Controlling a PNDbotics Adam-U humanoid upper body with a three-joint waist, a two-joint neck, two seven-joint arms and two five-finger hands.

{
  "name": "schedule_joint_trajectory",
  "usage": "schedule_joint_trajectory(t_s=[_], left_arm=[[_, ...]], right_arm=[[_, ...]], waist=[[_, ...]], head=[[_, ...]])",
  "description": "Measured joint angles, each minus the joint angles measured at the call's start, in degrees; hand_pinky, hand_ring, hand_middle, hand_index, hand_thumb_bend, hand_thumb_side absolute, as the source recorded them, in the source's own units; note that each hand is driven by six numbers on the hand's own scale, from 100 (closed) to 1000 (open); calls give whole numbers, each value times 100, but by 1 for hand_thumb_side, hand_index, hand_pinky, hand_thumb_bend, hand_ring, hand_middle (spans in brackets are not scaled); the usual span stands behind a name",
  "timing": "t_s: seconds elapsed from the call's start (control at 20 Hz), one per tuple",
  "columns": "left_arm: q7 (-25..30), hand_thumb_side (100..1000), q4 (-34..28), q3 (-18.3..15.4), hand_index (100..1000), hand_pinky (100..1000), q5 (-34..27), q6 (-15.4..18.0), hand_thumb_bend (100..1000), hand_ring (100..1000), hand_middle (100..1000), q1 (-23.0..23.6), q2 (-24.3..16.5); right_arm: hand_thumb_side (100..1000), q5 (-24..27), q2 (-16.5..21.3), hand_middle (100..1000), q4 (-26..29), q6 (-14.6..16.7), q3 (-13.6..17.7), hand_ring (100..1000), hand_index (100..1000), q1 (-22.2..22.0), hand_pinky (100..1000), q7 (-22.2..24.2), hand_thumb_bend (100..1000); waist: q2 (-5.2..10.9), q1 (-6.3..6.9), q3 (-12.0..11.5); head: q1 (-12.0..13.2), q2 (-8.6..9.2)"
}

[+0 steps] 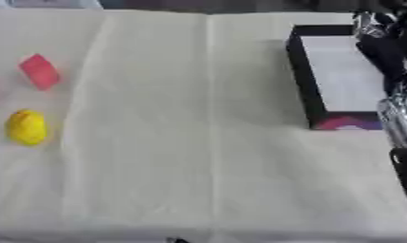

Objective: Pick up the objects with one hand, pass them to the other hand, and then place them into the box on the other side of the table.

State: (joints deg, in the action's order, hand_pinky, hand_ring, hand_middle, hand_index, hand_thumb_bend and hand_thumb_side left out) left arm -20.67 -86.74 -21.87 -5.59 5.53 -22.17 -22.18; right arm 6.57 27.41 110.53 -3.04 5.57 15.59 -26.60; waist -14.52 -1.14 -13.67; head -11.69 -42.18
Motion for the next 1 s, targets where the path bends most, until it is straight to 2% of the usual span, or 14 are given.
schedule_joint_trajectory(t_s=[0.5,0.75,1.0], left_arm=[[14,669,12,5,910,819,8,-1,378,667,669,-1,-37],[308,541,289,255,919,852,260,118,424,710,688,-217,-575],[753,453,895,804,930,874,698,139,498,739,694,-712,-1301]], right_arm=[[222,8,0,910,0,11,0,905,1000,0,898,28,164],[218,8,53,907,2,1,0,902,1000,-35,897,38,162],[217,8,218,907,42,-21,2,902,1000,-121,897,34,162]], waist=[[13,2,11],[13,73,7],[13,164,-53]], head=[[3,0],[160,4],[437,4]])
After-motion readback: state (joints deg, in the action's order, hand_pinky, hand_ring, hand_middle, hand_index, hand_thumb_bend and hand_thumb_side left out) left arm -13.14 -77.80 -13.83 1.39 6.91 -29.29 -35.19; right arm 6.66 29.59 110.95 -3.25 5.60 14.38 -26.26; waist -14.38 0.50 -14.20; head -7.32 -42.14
